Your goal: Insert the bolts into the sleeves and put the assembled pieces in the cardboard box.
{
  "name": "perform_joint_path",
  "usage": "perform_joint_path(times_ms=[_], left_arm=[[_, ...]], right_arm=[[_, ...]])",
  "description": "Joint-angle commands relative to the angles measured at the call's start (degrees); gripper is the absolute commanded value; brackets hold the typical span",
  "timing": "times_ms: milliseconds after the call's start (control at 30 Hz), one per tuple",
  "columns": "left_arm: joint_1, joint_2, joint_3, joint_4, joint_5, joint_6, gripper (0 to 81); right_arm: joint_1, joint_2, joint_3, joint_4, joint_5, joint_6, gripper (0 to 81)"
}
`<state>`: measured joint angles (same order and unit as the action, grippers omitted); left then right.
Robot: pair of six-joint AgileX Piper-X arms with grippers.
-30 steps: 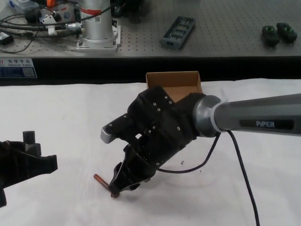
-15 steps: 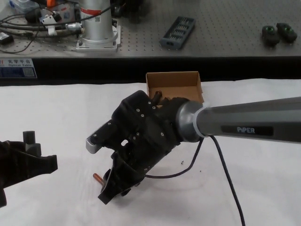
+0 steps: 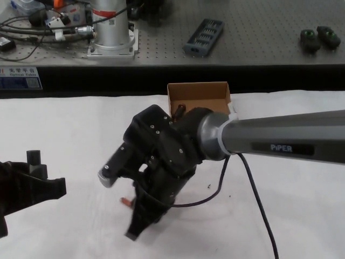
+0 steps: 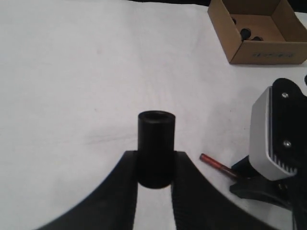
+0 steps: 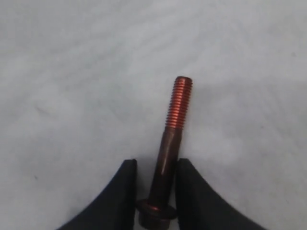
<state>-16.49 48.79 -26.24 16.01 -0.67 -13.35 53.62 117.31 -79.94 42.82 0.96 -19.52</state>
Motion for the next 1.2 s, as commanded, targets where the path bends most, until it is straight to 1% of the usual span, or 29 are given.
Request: perform_joint_path(times_ms=[0,100,200,367,467,567,733,833,1100,1167], left_arm=[[0.08,-0.55,-0.24,-0.71,0.02,1.14,4.4],[0.08,-0.55,-0.24,-0.71,-0.21,1.93,4.4],[0.96,-0.55,-0.24,-0.71,-0.18,2.17,4.4],[4.61,-0.55,-0.24,-1.58,0.19,3.48,4.4],[7.02,-0.55,-0.24,-2.0,2.9,3.47,4.4],[8.41,-0.55,-0.24,-2.63,4.42,3.35,4.4],[8.51,-0.55,-0.24,-2.89,4.41,3.35,4.4],[8.51,-0.55,-0.24,-2.89,4.41,3.35,4.4],[8.51,-0.55,-0.24,-2.86,4.41,2.96,4.4],[8.51,-0.55,-0.24,-2.86,5.11,2.95,4.4]], right_arm=[[-0.41,-0.65,0.18,1.21,1.09,-1.15,19.6],[-0.51,-2.47,0.43,4.89,3.07,-2.41,19.6],[-0.51,-4.88,1.39,9.03,4.82,-2.58,19.6],[-0.51,-9.69,4.35,13.76,4.92,-3.66,19.6],[-0.51,-13.57,7.29,14.84,4.92,-5.14,19.6],[-0.51,-18.19,11.43,14.94,4.92,-6.89,19.6],[-0.51,-24.54,17.98,14.72,4.92,-10.05,19.6],[-0.51,-27.25,21.64,16.08,4.92,-10.09,19.5],[-0.51,-30.41,30.4,17.66,4.92,-6.31,19.5],[-0.51,-30.68,31.53,17.23,3.86,-5.05,19.5]])
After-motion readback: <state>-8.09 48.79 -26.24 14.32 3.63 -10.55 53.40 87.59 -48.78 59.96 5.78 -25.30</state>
